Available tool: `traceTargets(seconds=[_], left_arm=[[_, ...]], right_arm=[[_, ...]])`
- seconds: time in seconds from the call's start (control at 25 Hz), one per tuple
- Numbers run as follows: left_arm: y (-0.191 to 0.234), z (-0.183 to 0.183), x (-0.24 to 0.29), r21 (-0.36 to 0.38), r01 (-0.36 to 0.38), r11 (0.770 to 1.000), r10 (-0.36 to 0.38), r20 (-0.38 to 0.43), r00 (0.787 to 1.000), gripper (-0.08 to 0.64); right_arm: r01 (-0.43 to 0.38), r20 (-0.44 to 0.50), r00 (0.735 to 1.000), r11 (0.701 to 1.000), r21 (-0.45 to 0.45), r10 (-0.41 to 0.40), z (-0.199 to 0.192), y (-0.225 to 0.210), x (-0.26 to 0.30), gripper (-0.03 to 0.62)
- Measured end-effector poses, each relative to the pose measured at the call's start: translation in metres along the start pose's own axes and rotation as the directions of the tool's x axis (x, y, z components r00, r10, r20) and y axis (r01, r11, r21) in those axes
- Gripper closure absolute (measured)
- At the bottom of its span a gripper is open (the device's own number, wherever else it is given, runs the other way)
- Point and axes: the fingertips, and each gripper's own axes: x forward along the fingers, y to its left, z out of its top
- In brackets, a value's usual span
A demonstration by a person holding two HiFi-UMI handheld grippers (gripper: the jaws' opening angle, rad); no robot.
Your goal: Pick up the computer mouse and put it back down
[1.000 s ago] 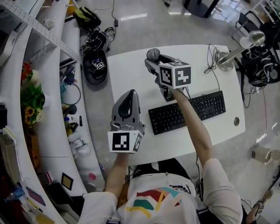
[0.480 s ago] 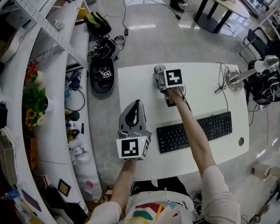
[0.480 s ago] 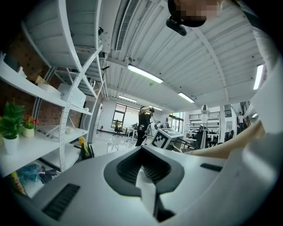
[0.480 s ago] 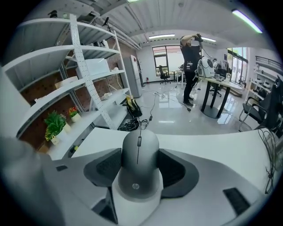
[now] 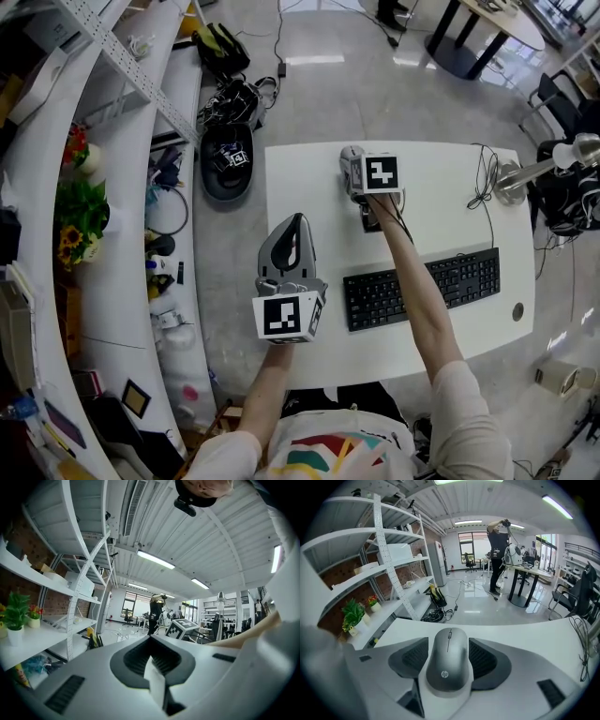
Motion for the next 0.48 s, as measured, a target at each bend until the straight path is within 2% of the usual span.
traceTargets(seconds=[0.16,0.28,0.36,0.44,0.48], left_arm=[[-0.004,0.014,-0.001,-0.007,0.005,1.000,-0.004,0.012,1.000,0.515],[-0.016,0.033,-0.003,-0.012,0.029,1.000,-0.029,0.033,0.999,0.515],[-0.029,0.051,-0.006,-0.011,0.052,0.999,-0.052,0.052,0.997,0.515],[-0.043,0.072,-0.009,-0.010,0.078,0.997,-0.077,0.073,0.994,0.515],[-0.051,0.082,-0.011,-0.009,0.093,0.996,-0.092,0.082,0.992,0.515]], right_arm=[[-0.025,0.086,0.996,1.000,0.013,0.024,0.025,0.004,-0.029,0.314],[-0.062,0.182,0.982,0.998,0.028,0.056,0.052,0.011,-0.072,0.314],[-0.089,0.260,0.962,0.996,0.016,0.082,0.069,0.017,-0.108,0.314],[-0.117,0.346,0.932,0.993,0.006,0.108,0.083,0.023,-0.150,0.316],[-0.125,0.391,0.913,0.992,0.006,0.112,0.088,0.024,-0.173,0.358]])
